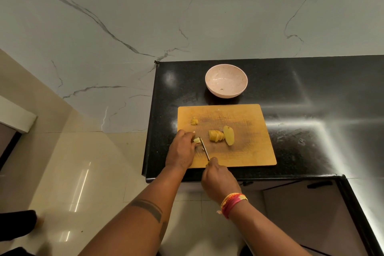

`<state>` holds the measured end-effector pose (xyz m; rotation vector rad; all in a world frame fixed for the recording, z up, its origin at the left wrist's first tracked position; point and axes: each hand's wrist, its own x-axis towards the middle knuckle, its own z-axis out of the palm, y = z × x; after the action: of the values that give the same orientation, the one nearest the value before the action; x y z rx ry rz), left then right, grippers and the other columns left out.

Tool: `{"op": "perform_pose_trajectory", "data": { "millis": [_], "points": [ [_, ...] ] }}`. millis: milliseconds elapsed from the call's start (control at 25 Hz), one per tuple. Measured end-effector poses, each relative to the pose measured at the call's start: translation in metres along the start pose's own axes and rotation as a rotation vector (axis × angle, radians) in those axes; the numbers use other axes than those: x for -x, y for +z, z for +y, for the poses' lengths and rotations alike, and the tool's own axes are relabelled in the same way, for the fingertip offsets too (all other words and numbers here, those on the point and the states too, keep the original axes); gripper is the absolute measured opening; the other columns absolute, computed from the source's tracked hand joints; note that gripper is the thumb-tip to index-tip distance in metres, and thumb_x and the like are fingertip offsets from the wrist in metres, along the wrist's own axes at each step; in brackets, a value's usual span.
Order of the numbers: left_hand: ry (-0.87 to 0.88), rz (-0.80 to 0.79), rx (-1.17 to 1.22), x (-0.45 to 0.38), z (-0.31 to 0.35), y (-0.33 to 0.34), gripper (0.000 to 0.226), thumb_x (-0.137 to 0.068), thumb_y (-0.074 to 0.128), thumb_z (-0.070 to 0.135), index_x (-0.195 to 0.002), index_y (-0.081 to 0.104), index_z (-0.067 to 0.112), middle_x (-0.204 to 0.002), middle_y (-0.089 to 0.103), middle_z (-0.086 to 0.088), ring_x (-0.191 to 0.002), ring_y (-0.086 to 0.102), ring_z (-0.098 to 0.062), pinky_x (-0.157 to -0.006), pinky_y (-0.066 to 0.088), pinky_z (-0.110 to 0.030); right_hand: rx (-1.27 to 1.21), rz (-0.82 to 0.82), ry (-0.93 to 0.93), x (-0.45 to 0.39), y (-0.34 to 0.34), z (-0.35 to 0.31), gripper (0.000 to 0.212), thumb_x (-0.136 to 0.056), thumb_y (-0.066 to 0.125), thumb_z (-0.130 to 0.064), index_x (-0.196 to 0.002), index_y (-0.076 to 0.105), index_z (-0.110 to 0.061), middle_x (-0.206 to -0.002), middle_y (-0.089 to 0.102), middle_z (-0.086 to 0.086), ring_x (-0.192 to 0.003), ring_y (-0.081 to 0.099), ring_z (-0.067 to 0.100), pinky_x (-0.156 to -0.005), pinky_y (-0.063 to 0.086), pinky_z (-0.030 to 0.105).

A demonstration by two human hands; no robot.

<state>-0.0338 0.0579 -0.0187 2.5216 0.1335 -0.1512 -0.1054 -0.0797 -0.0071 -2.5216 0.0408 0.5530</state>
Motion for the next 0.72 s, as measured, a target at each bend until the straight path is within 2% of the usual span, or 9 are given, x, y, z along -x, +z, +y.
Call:
{"op": "perform_pose_trajectory", "data": {
  "millis": [80, 240, 520, 640, 720],
  "points": [
    [0.008, 0.000, -0.004, -0.001, 0.001, 0.001, 0.037, -0.101, 0.062, 0.023, -0.138, 0.061, 0.018, -0.128, 0.053, 0.000, -0.112, 0.057, -0.017, -0.097, 0.051, -0.031, 0.003, 0.005, -0.003, -0.008, -0.001, -0.004, 0.009, -0.103, 0.034, -0.018, -0.103, 0.043, -0.015, -0.070, 0.055, 0.003, -0.055, 0.052, 0.019, -0.048, 0.035, 0.031],
    [0.011, -0.003, -0.030, -0.005, 0.001, 0.004, 0.033, -0.103, 0.059, 0.023, -0.135, 0.064, 0.018, -0.125, 0.054, 0.000, -0.109, 0.058, -0.017, -0.094, 0.052, -0.031, -0.022, -0.033, 0.008, -0.017, 0.000, -0.007, 0.017, -0.102, 0.035, -0.017, -0.112, 0.047, -0.011, -0.075, 0.057, 0.005, -0.061, 0.056, 0.021, -0.053, 0.045, 0.034],
    [-0.018, -0.005, -0.049, -0.011, -0.002, 0.002, 0.023, -0.101, 0.061, 0.021, -0.122, 0.071, 0.017, -0.115, 0.059, 0.000, -0.097, 0.058, -0.011, -0.085, 0.052, -0.026, -0.041, -0.079, 0.023, -0.020, -0.001, -0.009, 0.021, -0.102, 0.036, -0.018, -0.118, 0.048, -0.010, -0.080, 0.062, 0.007, -0.063, 0.058, 0.020, -0.051, 0.041, 0.030],
    [-0.026, -0.012, -0.071, -0.014, 0.000, -0.001, 0.019, -0.100, 0.063, 0.023, -0.115, 0.073, 0.018, -0.108, 0.059, 0.005, -0.090, 0.051, -0.006, -0.076, 0.042, -0.021, -0.039, -0.100, 0.035, -0.027, -0.002, -0.014, 0.024, -0.100, 0.037, -0.018, -0.117, 0.050, -0.008, -0.082, 0.060, 0.008, -0.068, 0.059, 0.025, -0.057, 0.045, 0.035],
    [-0.022, -0.019, -0.092, -0.015, 0.000, -0.001, 0.018, -0.100, 0.064, 0.025, -0.113, 0.073, 0.018, -0.109, 0.060, 0.003, -0.091, 0.051, -0.007, -0.076, 0.041, -0.022, -0.021, -0.110, 0.049, -0.029, -0.002, -0.017, 0.027, -0.099, 0.038, -0.018, -0.121, 0.050, -0.008, -0.087, 0.061, 0.011, -0.074, 0.061, 0.028, -0.062, 0.048, 0.037]
  ]
}}
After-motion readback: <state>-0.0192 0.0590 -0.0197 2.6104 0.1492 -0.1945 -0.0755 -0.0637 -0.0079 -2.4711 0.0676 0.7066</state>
